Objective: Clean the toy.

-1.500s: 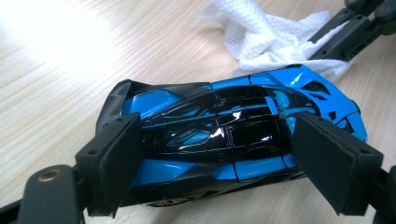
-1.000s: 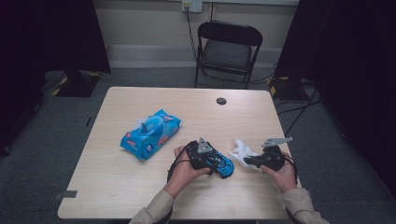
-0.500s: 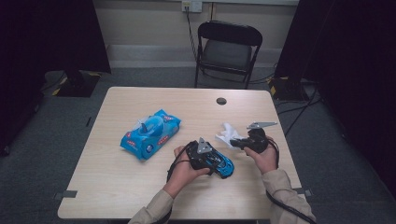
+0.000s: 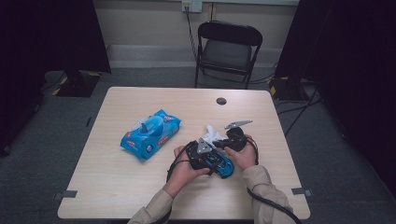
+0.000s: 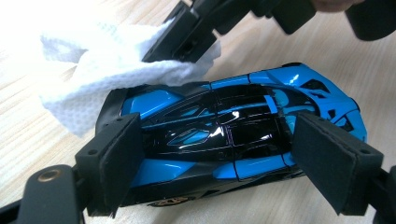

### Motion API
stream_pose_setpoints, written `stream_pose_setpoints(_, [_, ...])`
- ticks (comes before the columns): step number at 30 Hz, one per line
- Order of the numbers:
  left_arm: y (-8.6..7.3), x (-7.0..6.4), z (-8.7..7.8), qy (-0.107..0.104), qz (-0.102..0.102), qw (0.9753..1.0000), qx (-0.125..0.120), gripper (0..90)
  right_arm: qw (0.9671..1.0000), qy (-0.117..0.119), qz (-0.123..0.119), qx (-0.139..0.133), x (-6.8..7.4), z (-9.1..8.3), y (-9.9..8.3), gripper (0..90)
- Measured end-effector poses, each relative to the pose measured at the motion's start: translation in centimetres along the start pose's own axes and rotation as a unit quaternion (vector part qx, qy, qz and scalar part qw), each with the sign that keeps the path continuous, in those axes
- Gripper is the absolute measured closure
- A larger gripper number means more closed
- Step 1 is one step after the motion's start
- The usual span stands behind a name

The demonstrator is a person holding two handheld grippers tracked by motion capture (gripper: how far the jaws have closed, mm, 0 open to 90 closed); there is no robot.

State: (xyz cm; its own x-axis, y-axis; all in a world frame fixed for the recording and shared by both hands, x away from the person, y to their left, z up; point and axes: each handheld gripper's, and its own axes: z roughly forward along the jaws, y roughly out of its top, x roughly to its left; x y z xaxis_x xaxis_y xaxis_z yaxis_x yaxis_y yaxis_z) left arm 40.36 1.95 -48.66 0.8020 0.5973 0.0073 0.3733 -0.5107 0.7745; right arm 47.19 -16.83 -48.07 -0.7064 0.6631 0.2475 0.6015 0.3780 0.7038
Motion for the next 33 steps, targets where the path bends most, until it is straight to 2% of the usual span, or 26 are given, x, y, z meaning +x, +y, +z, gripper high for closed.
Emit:
stream_pose_setpoints(5, [0.0,0.0,0.0,0.000,0.002,1.0000,0.003,16.6,0.9999,-0.009,0.004,0.012,-0.3,0.7,-0.4,86.6])
stream_pose_setpoints(14, [0.1,0.0,0.0,0.000,0.001,1.0000,0.002,16.6,0.9998,-0.006,0.003,0.020,-0.5,1.1,-0.7,86.8])
stream_pose_setpoints(33, [0.0,0.1,0.0,0.001,-0.001,1.0000,0.001,16.8,0.9992,0.022,-0.008,0.032,-1.2,-0.7,-2.3,86.8])
